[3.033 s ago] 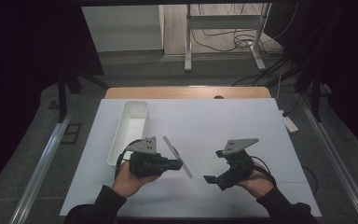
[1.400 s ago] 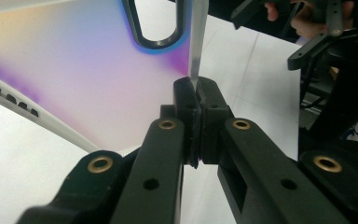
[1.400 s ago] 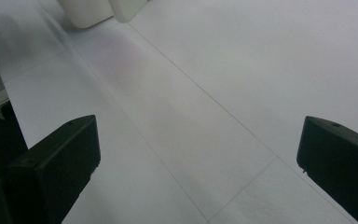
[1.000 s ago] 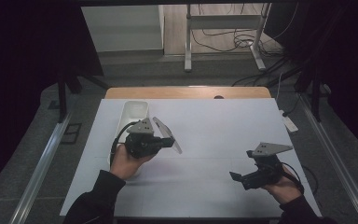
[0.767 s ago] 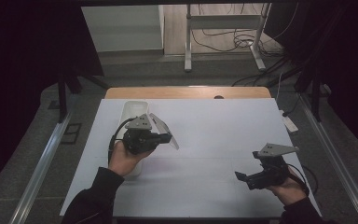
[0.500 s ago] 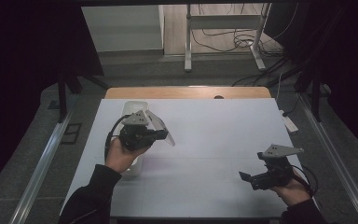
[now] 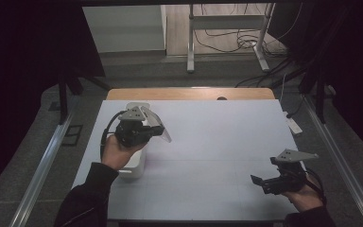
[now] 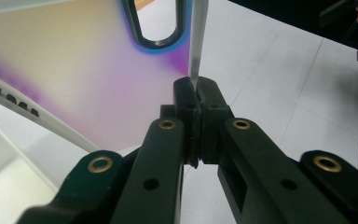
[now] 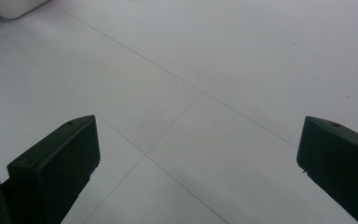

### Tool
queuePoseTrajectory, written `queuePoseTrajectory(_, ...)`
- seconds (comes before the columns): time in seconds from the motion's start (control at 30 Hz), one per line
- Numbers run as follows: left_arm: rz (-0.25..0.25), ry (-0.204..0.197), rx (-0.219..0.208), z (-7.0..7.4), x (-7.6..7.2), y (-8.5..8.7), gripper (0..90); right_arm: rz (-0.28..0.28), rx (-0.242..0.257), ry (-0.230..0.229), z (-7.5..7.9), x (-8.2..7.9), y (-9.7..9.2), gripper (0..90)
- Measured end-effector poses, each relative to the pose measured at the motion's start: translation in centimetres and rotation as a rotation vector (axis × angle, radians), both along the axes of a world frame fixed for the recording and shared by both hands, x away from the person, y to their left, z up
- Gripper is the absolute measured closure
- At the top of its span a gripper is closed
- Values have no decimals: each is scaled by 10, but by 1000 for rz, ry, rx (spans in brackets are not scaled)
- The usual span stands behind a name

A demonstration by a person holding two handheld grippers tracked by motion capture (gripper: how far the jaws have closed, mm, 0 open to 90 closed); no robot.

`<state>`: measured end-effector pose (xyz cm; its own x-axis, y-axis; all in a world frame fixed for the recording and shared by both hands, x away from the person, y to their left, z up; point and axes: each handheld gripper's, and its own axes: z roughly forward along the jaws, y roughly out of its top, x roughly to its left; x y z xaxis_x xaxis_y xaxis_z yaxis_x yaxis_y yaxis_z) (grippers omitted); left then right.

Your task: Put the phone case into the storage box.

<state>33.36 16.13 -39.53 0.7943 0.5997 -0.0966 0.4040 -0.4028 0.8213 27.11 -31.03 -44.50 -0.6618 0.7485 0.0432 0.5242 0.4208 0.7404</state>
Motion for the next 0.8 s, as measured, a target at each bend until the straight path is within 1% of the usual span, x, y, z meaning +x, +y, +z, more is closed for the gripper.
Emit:
queuePoseTrajectory(0.23,23,-1,7,5,4,4,879,-33,1,11,-1,-3,-8,0)
queuePoseTrajectory(0.27,31,-2,11,6,5,6,879,-50,-1,11,-2,-5,-11,0)
queuePoseTrajectory(0.47,53,-2,20,11,7,10,880,-94,-21,18,-5,-9,-18,0)
queuePoseTrajectory(0.67,73,0,28,15,11,15,880,-120,-34,28,-7,-11,-23,0)
queuePoseTrajectory(0.8,97,0,42,18,14,20,880,-132,-41,31,-8,-13,-25,0)
